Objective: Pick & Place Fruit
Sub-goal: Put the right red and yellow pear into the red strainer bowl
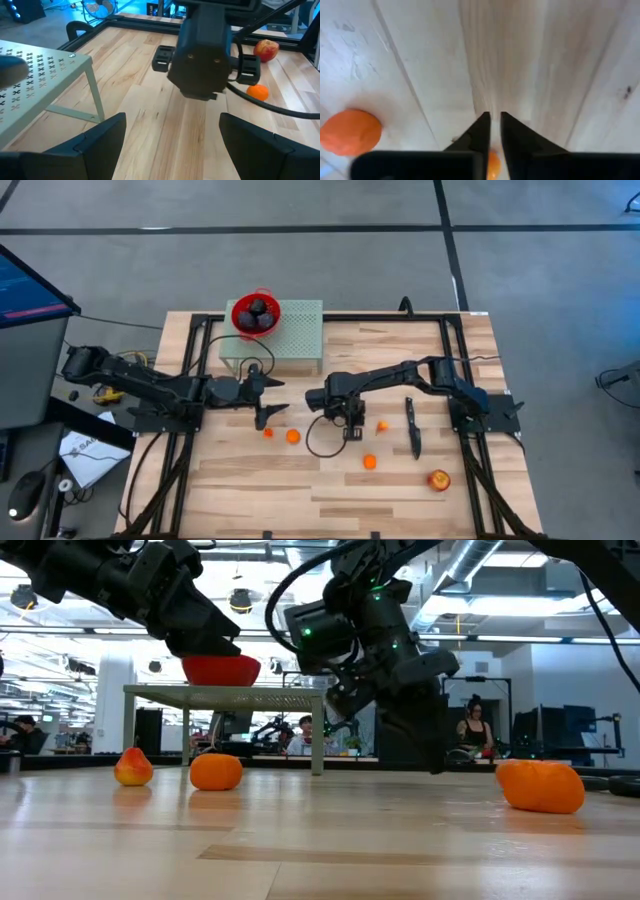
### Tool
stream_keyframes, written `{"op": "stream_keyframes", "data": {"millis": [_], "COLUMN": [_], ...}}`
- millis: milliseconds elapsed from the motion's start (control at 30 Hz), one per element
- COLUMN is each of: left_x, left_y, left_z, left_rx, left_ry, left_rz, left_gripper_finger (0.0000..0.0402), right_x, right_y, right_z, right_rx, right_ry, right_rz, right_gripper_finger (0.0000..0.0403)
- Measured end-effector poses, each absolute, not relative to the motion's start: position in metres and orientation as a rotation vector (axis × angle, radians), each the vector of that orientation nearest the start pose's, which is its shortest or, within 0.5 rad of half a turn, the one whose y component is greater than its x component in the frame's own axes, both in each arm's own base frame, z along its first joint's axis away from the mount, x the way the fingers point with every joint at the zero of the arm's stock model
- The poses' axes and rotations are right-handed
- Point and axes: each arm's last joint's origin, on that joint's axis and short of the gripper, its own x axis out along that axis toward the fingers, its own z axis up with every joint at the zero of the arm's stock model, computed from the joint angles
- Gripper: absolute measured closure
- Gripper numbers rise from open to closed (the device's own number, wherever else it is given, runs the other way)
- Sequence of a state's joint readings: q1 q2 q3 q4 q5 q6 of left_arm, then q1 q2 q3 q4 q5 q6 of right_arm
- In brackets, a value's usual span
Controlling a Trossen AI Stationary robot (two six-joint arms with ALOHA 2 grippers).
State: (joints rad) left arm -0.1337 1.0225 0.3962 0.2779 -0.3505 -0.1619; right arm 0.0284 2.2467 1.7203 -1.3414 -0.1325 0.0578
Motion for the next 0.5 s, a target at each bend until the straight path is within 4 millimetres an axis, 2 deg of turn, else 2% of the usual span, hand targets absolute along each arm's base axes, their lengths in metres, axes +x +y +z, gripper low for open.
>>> {"op": "stream_keyframes", "data": {"millis": [167, 300, 400, 500], "left_x": [0.205, 0.205, 0.205, 0.205], "left_y": [-0.017, -0.018, -0.018, -0.018], "left_z": [0.201, 0.201, 0.201, 0.201], "left_rx": [-0.076, -0.08, -0.081, -0.082], "left_ry": [0.321, 0.325, 0.328, 0.326], "left_rz": [0.242, 0.217, 0.21, 0.21], "left_gripper_finger": [0.0088, 0.0088, 0.0088, 0.0088], "right_x": [0.392, 0.382, 0.368, 0.351], "right_y": [0.023, 0.041, 0.059, 0.07], "right_z": [0.148, 0.152, 0.161, 0.164], "right_rx": [0.074, -0.054, -0.132, -0.144], "right_ry": [1.934, 1.991, 1.962, 1.92], "right_rz": [0.153, 0.295, 0.368, 0.356], "right_gripper_finger": [0.0266, 0.0209, 0.019, 0.019]}}
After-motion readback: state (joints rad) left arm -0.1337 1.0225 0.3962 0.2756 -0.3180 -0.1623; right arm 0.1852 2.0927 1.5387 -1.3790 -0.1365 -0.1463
